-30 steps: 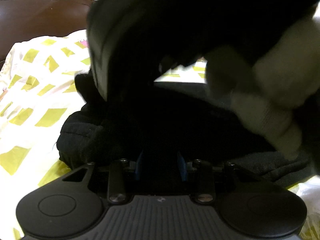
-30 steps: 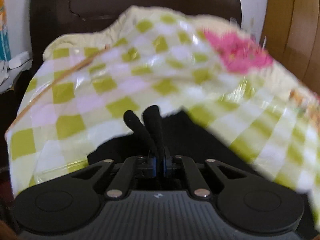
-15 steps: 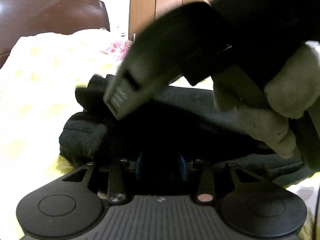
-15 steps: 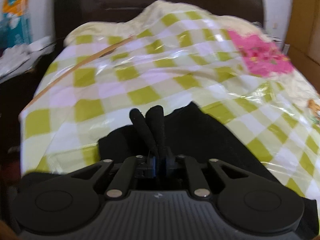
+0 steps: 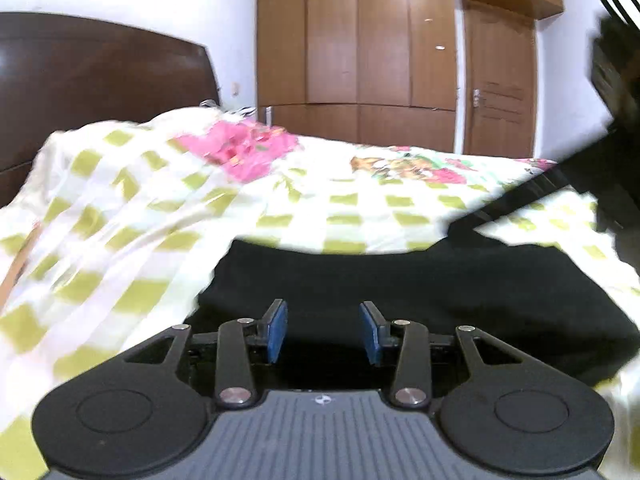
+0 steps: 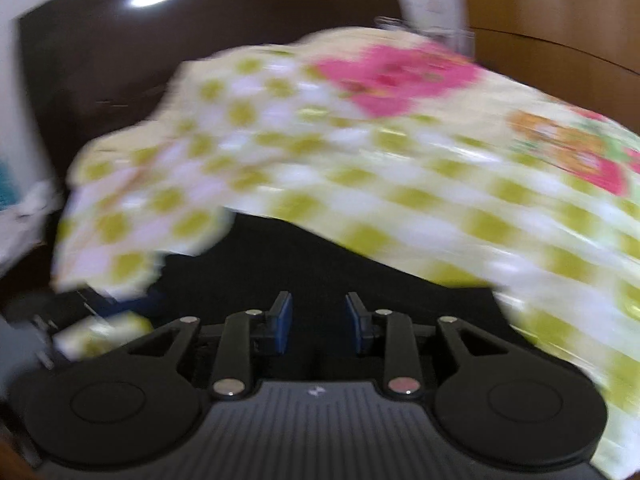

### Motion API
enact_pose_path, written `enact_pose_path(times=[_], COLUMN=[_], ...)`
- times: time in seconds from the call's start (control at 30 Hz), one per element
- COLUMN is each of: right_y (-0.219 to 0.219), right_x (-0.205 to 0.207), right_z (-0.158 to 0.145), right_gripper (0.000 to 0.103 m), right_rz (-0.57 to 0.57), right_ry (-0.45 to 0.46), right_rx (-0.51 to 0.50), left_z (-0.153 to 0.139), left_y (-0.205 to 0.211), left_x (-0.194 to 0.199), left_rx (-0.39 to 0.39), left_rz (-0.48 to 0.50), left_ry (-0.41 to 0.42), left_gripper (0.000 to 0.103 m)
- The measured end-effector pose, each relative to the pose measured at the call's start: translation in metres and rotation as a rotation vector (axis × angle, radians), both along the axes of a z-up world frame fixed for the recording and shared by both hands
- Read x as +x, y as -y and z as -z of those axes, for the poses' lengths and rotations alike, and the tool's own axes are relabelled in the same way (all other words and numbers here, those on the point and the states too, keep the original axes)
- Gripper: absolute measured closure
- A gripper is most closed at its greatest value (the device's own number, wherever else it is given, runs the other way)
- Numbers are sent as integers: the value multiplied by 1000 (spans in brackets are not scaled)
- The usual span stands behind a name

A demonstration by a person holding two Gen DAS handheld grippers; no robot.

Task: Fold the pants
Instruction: 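Withdraw both grippers from the folded pants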

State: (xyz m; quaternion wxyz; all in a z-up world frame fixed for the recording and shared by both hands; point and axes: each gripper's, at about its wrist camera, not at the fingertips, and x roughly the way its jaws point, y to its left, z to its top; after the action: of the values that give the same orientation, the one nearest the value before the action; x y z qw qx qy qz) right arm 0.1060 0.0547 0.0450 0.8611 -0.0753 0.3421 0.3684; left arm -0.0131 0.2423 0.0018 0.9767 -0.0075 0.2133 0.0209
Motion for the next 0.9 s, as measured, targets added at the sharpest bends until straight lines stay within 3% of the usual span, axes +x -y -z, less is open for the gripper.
enact_pose_path(times=[0.13, 0.2, 0.3, 0.5, 0.67, 0.9], right_y=[62, 89, 126, 169, 203, 217], right_x=[23, 32, 41, 27, 33, 50], right_z=[17, 29, 42, 56, 88, 114], right_gripper=[74, 74, 74, 66, 60, 55], right_rz=[245, 340, 448, 460, 448, 340], right_ry=[-64, -115, -207, -304, -543, -663], right_rx=[-52, -48, 0, 103, 365, 531], left_z=[12, 32, 42, 25, 18, 13], left_y=[19, 26, 31, 39, 53, 69], left_x=[42, 59, 59, 52, 49, 53], left_rx=[-10, 15, 33, 66, 81, 89], left_rz=[46, 42, 49, 29, 67, 91], left_ry=[-61, -163, -182, -195, -215, -233], left_gripper=[50, 50, 50, 49, 49, 49])
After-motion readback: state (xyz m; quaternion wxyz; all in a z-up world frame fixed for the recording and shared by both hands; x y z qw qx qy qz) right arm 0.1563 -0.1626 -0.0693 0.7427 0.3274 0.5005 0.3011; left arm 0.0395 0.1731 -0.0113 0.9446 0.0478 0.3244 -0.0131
